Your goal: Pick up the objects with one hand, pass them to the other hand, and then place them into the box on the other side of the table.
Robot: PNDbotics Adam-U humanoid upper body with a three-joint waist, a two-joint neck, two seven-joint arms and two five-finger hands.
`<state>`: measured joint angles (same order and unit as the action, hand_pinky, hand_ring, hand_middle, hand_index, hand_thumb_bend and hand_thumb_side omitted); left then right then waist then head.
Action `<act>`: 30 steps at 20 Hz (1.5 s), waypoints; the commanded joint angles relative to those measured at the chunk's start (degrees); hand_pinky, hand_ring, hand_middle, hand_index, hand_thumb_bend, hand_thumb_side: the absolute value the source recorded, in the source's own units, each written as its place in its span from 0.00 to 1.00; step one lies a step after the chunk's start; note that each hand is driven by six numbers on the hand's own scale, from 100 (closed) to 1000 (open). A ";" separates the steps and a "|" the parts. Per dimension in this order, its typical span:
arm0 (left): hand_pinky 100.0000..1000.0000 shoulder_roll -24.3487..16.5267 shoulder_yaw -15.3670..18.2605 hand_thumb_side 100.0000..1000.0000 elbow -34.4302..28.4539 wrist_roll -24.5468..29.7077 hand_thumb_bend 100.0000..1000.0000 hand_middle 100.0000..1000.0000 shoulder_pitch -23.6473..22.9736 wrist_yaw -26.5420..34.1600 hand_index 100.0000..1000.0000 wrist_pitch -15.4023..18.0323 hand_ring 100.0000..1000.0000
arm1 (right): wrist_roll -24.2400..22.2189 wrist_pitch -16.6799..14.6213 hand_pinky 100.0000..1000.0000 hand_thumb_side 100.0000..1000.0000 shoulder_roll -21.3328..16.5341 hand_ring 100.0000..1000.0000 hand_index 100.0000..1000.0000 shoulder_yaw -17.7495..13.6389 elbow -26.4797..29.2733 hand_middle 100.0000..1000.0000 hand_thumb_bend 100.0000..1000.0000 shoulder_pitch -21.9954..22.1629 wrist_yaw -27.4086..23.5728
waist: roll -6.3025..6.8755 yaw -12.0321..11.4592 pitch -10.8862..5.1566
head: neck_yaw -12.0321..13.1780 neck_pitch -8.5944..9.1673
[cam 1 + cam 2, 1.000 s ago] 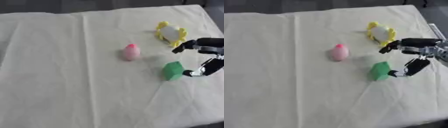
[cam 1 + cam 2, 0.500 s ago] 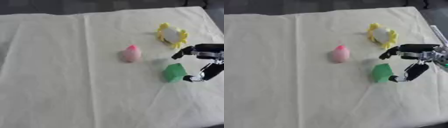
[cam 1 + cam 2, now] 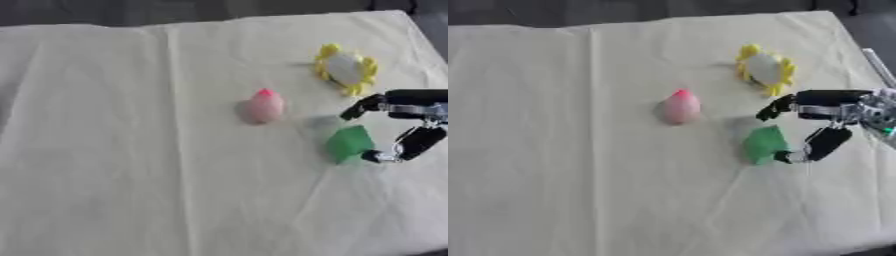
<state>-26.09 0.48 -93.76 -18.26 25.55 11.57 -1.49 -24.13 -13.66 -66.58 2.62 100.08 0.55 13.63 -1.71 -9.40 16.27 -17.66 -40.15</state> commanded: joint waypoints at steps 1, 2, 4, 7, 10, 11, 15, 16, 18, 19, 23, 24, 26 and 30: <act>0.70 -0.75 0.09 0.78 -1.18 0.13 0.00 0.59 0.82 0.23 0.73 -0.02 0.67 | 0.05 0.14 0.93 0.31 -1.05 0.86 0.92 -0.60 -0.74 0.82 0.29 -0.57 0.49 | 0.72 -0.07 0.13 | -0.23 0.78; 0.70 -0.76 0.11 0.78 -1.18 0.12 0.00 0.59 0.82 0.23 0.73 -0.03 0.67 | 0.02 0.08 0.93 0.31 -0.99 0.86 0.91 -0.61 -0.94 0.82 0.30 -0.57 0.65 | 0.70 -0.09 0.16 | -0.26 0.80; 0.70 -0.77 0.11 0.78 -1.20 0.10 0.00 0.59 0.85 0.23 0.73 -0.02 0.67 | -0.07 -0.08 0.93 0.31 -0.85 0.85 0.91 -0.61 -1.23 0.82 0.30 -0.53 0.95 | 0.67 -0.13 0.23 | -0.32 0.85; 0.70 -0.72 0.08 0.78 -1.24 0.13 0.00 0.59 0.94 0.25 0.73 -0.03 0.67 | -0.40 -0.32 0.93 0.33 -0.58 0.85 0.91 -0.46 -1.54 0.80 0.29 -0.61 1.27 | 0.67 -0.23 0.36 | -0.55 0.88; 0.70 -0.73 0.09 0.78 -1.24 0.13 0.00 0.59 0.95 0.25 0.73 -0.05 0.67 | -0.97 -0.54 0.93 0.34 -0.33 0.85 0.89 -0.21 -1.67 0.78 0.28 -0.76 1.31 | 0.68 -0.33 0.49 | -0.78 0.91; 0.70 -0.72 0.08 0.78 -1.25 0.13 0.00 0.59 0.97 0.25 0.73 -0.06 0.67 | -1.13 -0.57 0.93 0.34 -0.22 0.84 0.88 -0.14 -1.73 0.77 0.27 -0.80 1.17 | 0.68 -0.38 0.54 | -0.83 0.93; 0.70 -0.68 0.01 0.78 -1.31 0.19 0.00 0.59 1.08 0.27 0.73 -0.08 0.67 | -1.33 -0.21 0.92 0.29 0.16 0.83 0.83 0.16 -2.13 0.70 0.23 -1.08 0.20 | 0.69 -0.57 0.65 | -0.86 1.00; 0.70 -0.67 0.01 0.78 -1.32 0.19 0.00 0.59 1.10 0.27 0.73 -0.09 0.67 | -1.29 0.02 0.92 0.27 0.25 0.82 0.80 0.24 -2.24 0.67 0.21 -1.16 -0.07 | 0.68 -0.62 0.67 | -0.88 1.00; 0.70 -0.67 0.00 0.78 -1.33 0.20 0.00 0.59 1.11 0.28 0.73 -0.10 0.67 | -0.84 0.77 0.91 0.26 0.45 0.80 0.75 0.35 -2.52 0.61 0.16 -1.31 -0.88 | 0.66 -0.70 0.69 | -0.91 1.00; 0.70 -0.67 0.00 0.78 -1.34 0.20 0.00 0.59 1.11 0.27 0.73 -0.12 0.67 | -0.54 1.20 0.91 0.26 0.52 0.79 0.73 0.41 -2.61 0.59 0.14 -1.38 -1.39 | 0.64 -0.73 0.69 | -0.88 1.04; 0.70 -0.70 -0.05 0.78 -1.37 0.22 0.00 0.59 1.12 0.23 0.73 -0.16 0.67 | 0.85 2.60 0.90 0.26 0.71 0.73 0.64 0.37 -2.52 0.49 0.10 -1.22 -2.56 | 0.59 -0.72 0.70 | -0.83 1.07; 0.70 -0.71 -0.06 0.78 -1.39 0.24 0.00 0.59 1.14 0.22 0.73 -0.16 0.67 | 1.26 2.83 0.89 0.27 0.78 0.71 0.62 0.28 -2.32 0.47 0.09 -0.94 -2.60 | 0.59 -0.71 0.69 | -0.83 1.11; 0.70 -0.74 -0.05 0.78 -1.43 0.23 0.00 0.59 1.17 0.23 0.73 -0.15 0.67 | 1.92 3.20 0.88 0.26 0.89 0.68 0.60 0.11 -1.91 0.44 0.08 -0.37 -2.51 | 0.60 -0.70 0.67 | -0.94 1.19; 0.70 -0.86 -0.02 0.77 -1.47 0.20 0.00 0.59 1.11 0.26 0.73 -0.17 0.67 | 3.20 4.15 0.87 0.23 0.97 0.64 0.54 -0.23 -1.10 0.40 0.00 0.37 -3.59 | 0.63 -0.53 0.42 | -1.12 1.26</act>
<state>-25.63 0.14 -94.16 -18.10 25.79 11.58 -1.64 -21.35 -9.80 -64.30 2.98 98.33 0.85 10.56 -1.71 -9.97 16.97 -18.45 -39.63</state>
